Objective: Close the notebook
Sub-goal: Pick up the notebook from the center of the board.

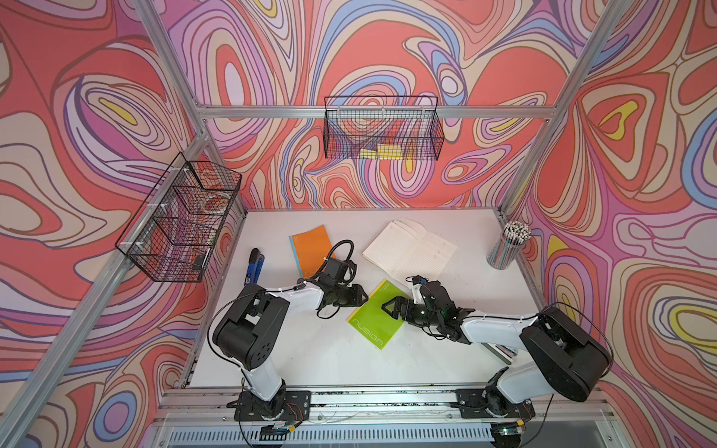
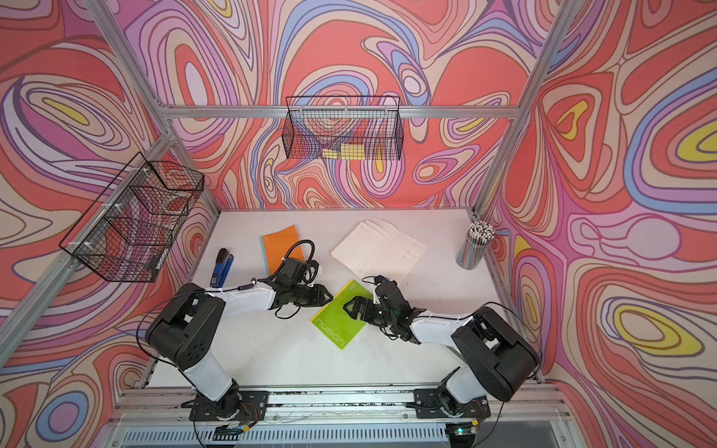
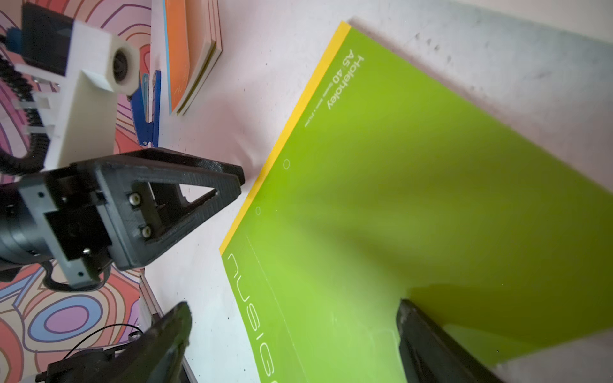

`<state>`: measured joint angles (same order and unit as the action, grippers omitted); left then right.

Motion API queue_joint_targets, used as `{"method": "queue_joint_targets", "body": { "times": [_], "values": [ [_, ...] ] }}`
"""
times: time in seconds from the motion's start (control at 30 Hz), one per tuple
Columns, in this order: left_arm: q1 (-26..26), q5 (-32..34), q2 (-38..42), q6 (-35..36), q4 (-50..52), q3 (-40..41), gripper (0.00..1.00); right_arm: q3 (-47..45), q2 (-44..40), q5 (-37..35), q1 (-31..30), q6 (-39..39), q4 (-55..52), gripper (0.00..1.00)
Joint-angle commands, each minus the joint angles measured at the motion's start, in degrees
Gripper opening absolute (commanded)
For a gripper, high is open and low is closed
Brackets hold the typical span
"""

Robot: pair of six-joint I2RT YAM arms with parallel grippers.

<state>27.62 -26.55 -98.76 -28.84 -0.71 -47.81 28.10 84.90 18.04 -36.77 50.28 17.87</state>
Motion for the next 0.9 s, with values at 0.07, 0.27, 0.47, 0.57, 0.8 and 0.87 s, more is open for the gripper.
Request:
{"method": "queue_joint_targets", "body": {
  "times": [0.07,0.27,0.47,0.57,0.8,0.87],
  "values": [
    [-1.9,-4.0,-2.2,1.9,-1.4,-1.6,0.40,-2.0,0.2,1.2,-0.2,1.0,-4.0,0.98],
    [-3.9,-10.4,-6.2,2.1,-1.3,-3.5,0.40,-2.3,-0.7,1.3,-0.2,0.9,-4.0,0.98],
    [-4.7,-16.4,-8.5,1.4,-2.7,-3.7,0.39,-2.0,-1.1,1.2,-0.2,0.7,-4.5,0.98],
    [-5.2,-17.7,-9.2,1.1,-3.0,-3.5,0.39,-1.8,-1.0,1.2,-0.2,0.6,-4.5,0.98],
    [-5.9,-24.3,-13.2,-0.6,-5.4,-4.0,0.38,-2.2,-0.6,1.4,-0.2,0.7,-3.8,0.98],
    [-5.8,-24.8,-13.3,-0.8,-6.3,-3.6,0.37,-2.3,-0.8,1.4,-0.2,0.8,-3.6,0.98]
  ]
}}
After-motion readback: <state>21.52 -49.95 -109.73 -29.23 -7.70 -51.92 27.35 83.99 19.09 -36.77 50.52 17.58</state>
